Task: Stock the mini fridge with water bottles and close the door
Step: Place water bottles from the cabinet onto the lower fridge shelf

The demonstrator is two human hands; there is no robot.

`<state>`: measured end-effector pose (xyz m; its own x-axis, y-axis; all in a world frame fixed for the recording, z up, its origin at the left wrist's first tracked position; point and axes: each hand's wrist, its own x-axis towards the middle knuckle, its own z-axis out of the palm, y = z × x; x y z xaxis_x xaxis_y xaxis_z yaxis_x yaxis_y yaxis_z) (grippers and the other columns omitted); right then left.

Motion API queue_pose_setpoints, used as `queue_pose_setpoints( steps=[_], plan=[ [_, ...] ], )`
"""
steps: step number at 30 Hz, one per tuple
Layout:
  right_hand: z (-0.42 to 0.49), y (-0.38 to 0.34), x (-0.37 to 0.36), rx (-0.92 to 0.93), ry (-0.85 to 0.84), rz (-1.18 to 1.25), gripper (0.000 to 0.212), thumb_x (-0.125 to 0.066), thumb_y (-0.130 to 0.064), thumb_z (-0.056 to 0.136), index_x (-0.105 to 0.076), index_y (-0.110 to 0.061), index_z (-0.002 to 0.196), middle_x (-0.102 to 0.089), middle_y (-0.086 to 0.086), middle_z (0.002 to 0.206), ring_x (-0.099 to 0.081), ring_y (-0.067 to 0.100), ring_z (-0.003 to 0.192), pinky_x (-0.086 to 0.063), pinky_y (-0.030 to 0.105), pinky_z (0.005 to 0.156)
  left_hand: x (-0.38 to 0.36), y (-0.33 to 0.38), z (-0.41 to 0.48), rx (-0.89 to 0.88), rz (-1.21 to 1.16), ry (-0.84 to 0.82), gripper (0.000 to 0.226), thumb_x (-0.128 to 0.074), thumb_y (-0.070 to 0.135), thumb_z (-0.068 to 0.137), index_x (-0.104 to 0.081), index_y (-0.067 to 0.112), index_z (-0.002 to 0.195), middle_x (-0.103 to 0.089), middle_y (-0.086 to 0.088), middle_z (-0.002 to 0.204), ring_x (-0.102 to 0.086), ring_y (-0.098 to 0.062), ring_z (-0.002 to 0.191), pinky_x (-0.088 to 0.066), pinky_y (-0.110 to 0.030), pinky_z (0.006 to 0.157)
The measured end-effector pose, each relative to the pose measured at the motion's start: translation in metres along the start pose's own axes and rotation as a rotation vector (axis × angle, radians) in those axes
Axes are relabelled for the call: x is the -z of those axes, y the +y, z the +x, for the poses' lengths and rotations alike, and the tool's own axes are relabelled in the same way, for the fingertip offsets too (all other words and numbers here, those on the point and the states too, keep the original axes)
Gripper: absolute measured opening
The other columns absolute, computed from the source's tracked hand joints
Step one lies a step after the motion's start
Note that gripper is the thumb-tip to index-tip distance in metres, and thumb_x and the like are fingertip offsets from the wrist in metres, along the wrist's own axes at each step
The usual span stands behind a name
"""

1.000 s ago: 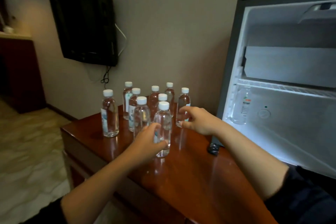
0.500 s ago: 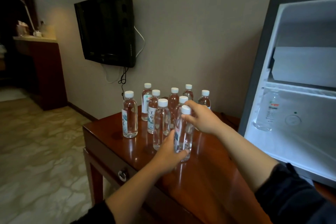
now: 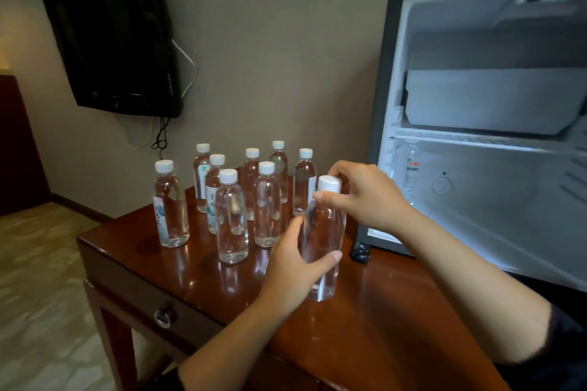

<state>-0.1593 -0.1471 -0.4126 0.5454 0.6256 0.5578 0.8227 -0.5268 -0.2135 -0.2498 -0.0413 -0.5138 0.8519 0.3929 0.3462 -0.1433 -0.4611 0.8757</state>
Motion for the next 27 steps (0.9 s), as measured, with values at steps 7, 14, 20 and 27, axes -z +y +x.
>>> queue_pose_setpoints(
  steps=[7, 14, 20, 27],
  plan=[
    [-0.028, 0.033, 0.047, -0.178, 0.109, 0.08, 0.031, -0.069, -0.053, 0.073, -0.055, -0.027, 0.083, -0.064, -0.006, 0.079, -0.061, 0.019, 0.081, -0.05, 0.038, 0.073, -0.044, 0.028, 0.022, -0.065, -0.08, -0.121, 0.054, -0.078, 0.036, 0.069, -0.05, 0.043, 0.115, -0.062, 0.017, 0.109, -0.058, -0.004, 0.108, -0.049, -0.026, 0.092],
    [-0.054, 0.092, 0.07, -0.225, 0.002, 0.302, 0.037, -0.073, -0.033, 0.078, -0.058, -0.026, 0.111, -0.064, -0.007, 0.101, -0.063, 0.014, 0.094, -0.052, 0.029, 0.084, -0.096, 0.046, 0.047, -0.12, -0.115, -0.145, 0.077, -0.074, 0.058, 0.049, -0.052, 0.037, 0.119, -0.065, 0.011, 0.113, -0.06, -0.011, 0.107, -0.052, -0.041, 0.093],
    [-0.074, 0.137, 0.065, -0.322, 0.014, 0.403, 0.046, -0.067, -0.034, 0.083, -0.048, -0.028, 0.125, -0.062, -0.003, 0.115, -0.058, 0.013, 0.11, -0.049, 0.036, 0.093, -0.14, 0.065, 0.069, -0.156, -0.139, -0.267, 0.061, -0.078, 0.029, 0.069, -0.053, 0.031, 0.124, -0.064, 0.008, 0.107, -0.061, -0.017, 0.105, -0.048, -0.038, 0.097],
    [-0.071, 0.169, 0.053, -0.428, 0.131, 0.237, 0.047, -0.064, -0.039, 0.085, -0.046, -0.025, 0.126, -0.062, -0.004, 0.111, -0.057, 0.02, 0.108, -0.045, 0.036, 0.091, -0.184, 0.061, 0.093, -0.172, -0.11, -0.235, 0.064, -0.076, 0.03, 0.069, -0.051, 0.031, 0.128, -0.057, 0.008, 0.119, -0.055, -0.011, 0.11, -0.049, -0.043, 0.095]
  ],
)
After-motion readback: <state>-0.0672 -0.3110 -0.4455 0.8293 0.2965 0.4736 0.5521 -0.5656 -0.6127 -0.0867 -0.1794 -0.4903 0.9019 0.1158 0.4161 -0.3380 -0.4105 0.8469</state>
